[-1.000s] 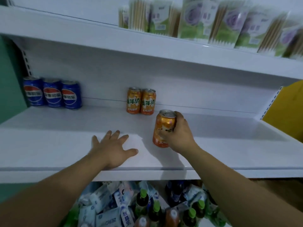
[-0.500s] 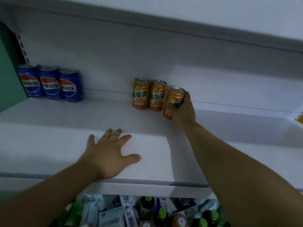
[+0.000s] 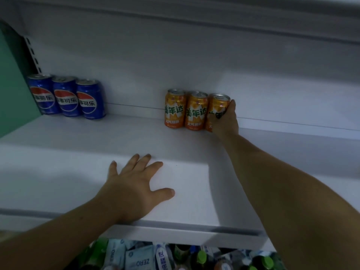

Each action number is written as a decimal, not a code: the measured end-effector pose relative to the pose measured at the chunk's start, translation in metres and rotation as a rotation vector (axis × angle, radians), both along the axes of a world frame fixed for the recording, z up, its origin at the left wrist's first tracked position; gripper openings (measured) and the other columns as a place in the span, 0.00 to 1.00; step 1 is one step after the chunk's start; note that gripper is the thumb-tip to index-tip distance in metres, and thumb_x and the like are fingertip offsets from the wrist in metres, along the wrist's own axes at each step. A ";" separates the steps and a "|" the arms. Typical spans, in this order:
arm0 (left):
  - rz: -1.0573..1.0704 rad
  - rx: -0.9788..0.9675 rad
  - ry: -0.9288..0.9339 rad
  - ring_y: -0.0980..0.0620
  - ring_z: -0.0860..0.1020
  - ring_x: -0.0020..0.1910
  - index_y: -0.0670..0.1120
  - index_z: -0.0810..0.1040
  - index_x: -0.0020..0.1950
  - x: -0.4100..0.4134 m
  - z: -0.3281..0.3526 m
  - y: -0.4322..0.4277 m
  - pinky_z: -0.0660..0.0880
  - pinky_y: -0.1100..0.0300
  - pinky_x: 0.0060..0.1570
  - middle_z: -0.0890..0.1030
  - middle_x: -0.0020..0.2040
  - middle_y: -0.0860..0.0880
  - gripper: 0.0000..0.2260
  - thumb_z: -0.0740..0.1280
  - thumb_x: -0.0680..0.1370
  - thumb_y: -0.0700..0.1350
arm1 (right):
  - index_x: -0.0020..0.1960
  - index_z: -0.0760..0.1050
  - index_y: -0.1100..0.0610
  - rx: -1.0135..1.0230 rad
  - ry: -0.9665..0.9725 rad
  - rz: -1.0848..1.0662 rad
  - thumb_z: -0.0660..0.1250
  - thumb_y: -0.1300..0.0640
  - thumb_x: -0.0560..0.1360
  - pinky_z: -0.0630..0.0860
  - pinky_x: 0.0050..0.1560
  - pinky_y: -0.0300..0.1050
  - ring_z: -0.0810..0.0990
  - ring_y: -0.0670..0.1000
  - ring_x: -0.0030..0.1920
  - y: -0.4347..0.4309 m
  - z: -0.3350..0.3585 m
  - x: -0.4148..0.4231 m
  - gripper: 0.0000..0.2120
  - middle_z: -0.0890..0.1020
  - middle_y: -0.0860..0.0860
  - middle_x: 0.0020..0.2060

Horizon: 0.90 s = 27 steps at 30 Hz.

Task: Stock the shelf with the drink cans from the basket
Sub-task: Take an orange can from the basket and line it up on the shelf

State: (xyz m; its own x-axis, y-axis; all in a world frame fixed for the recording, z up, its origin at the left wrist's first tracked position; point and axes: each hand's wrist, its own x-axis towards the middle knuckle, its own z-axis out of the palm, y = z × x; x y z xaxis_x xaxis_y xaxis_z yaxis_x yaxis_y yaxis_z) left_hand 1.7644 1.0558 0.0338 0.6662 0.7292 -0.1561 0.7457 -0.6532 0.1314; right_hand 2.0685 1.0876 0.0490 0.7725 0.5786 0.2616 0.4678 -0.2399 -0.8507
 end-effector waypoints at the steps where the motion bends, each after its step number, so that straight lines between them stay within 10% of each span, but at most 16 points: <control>1: -0.002 -0.009 0.007 0.56 0.36 0.76 0.62 0.41 0.76 0.000 0.001 0.000 0.36 0.41 0.72 0.38 0.77 0.59 0.53 0.34 0.54 0.82 | 0.79 0.46 0.50 -0.007 0.002 -0.002 0.68 0.51 0.75 0.68 0.67 0.55 0.69 0.57 0.70 0.000 0.000 0.000 0.41 0.68 0.52 0.73; 10: -0.003 -0.041 -0.003 0.54 0.38 0.76 0.60 0.43 0.77 0.000 0.003 0.001 0.37 0.39 0.72 0.40 0.78 0.57 0.40 0.45 0.69 0.76 | 0.69 0.66 0.56 -0.349 -0.129 0.079 0.71 0.42 0.70 0.73 0.58 0.50 0.75 0.57 0.60 -0.054 0.027 -0.020 0.33 0.75 0.55 0.64; 18: -0.051 -0.116 0.102 0.47 0.50 0.77 0.51 0.47 0.79 0.018 0.031 0.000 0.50 0.44 0.74 0.48 0.79 0.49 0.41 0.57 0.73 0.69 | 0.78 0.55 0.56 -0.752 -0.308 0.066 0.62 0.39 0.78 0.63 0.69 0.48 0.64 0.57 0.73 -0.215 0.074 -0.042 0.36 0.63 0.55 0.75; 27: -0.832 -0.010 -0.059 0.46 0.65 0.71 0.51 0.62 0.75 0.123 0.064 -0.215 0.64 0.49 0.69 0.64 0.74 0.49 0.30 0.63 0.76 0.61 | 0.77 0.57 0.54 -0.870 -0.242 -0.304 0.61 0.39 0.78 0.70 0.63 0.49 0.70 0.56 0.68 -0.432 0.094 -0.079 0.34 0.66 0.53 0.73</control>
State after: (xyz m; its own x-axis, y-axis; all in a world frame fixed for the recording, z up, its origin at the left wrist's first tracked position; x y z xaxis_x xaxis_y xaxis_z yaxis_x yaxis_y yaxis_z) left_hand 1.8875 0.8405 0.0981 0.9942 -0.0055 -0.1078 0.0123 -0.9864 0.1638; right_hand 1.9900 0.6554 0.1425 0.9031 0.4293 0.0067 0.4214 -0.8834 -0.2051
